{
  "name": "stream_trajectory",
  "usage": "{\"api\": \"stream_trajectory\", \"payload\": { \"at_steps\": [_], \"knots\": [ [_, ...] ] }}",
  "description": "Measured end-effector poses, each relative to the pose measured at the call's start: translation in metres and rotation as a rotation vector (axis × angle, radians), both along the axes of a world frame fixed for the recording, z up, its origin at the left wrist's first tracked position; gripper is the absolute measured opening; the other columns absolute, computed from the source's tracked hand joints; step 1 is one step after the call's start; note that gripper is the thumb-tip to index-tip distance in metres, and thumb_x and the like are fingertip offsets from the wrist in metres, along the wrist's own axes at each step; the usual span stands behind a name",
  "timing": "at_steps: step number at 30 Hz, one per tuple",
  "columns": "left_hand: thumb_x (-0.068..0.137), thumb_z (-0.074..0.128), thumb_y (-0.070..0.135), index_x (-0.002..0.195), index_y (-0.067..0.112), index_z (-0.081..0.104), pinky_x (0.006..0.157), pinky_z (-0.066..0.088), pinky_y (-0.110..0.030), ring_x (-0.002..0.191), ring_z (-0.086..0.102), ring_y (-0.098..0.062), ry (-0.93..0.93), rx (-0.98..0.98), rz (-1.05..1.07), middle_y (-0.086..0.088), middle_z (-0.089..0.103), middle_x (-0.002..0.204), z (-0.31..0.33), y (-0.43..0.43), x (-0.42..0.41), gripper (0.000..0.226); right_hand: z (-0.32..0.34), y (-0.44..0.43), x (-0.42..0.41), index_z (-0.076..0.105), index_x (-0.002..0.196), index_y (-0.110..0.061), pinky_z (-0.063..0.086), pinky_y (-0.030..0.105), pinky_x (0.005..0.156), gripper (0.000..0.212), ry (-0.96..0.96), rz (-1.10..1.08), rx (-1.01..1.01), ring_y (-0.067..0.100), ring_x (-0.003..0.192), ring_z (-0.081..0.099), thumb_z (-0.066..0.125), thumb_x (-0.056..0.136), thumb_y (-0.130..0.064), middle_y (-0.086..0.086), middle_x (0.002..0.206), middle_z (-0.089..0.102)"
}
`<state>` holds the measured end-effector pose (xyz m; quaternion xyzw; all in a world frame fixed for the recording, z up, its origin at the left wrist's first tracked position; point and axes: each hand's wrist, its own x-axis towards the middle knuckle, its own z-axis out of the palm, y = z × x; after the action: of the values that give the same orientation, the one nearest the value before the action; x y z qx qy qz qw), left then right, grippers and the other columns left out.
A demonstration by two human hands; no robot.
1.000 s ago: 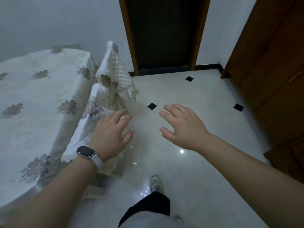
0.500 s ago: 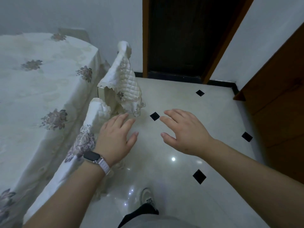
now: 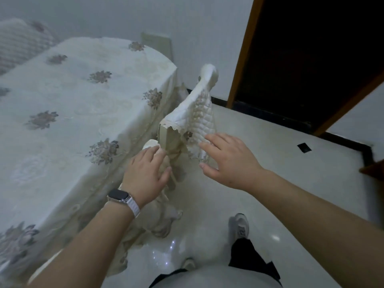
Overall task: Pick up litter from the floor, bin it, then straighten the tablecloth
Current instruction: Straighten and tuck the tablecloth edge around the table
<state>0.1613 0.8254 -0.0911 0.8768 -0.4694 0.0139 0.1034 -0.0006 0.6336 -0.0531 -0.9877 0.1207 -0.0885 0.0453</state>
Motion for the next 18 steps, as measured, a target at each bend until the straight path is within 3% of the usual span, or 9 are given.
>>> {"api": "stream_trajectory", "payload": {
  "at_steps": [7,18],
  "knots": [
    [0.084,0.041,0.047,0.120,0.013,0.064,0.092,0.045,-0.045,0.114,0.056,-0.035,0.020,0.051,0.246,-0.012,0.059,0.128,0.001,-0.039,0.002,0.055,-0.016,-0.074,0.058,0.055,0.130,-0.019,0.035,0.044,0.107,0.052,0.024,0.261,0.069,0.027,0.129,0.043,0.051,0.088,-0.049,0.005,0.138,0.051],
    [0.088,0.038,0.051,0.123,0.016,0.061,0.089,0.047,-0.047,0.113,0.055,-0.034,0.007,0.138,0.599,-0.011,0.058,0.129,-0.001,-0.079,-0.015,0.054,-0.027,-0.158,0.129,0.052,0.129,-0.022,0.032,0.040,0.106,0.051,0.094,0.620,-0.002,0.024,0.128,0.041,0.044,0.089,-0.053,0.003,0.138,0.048]
  ]
}}
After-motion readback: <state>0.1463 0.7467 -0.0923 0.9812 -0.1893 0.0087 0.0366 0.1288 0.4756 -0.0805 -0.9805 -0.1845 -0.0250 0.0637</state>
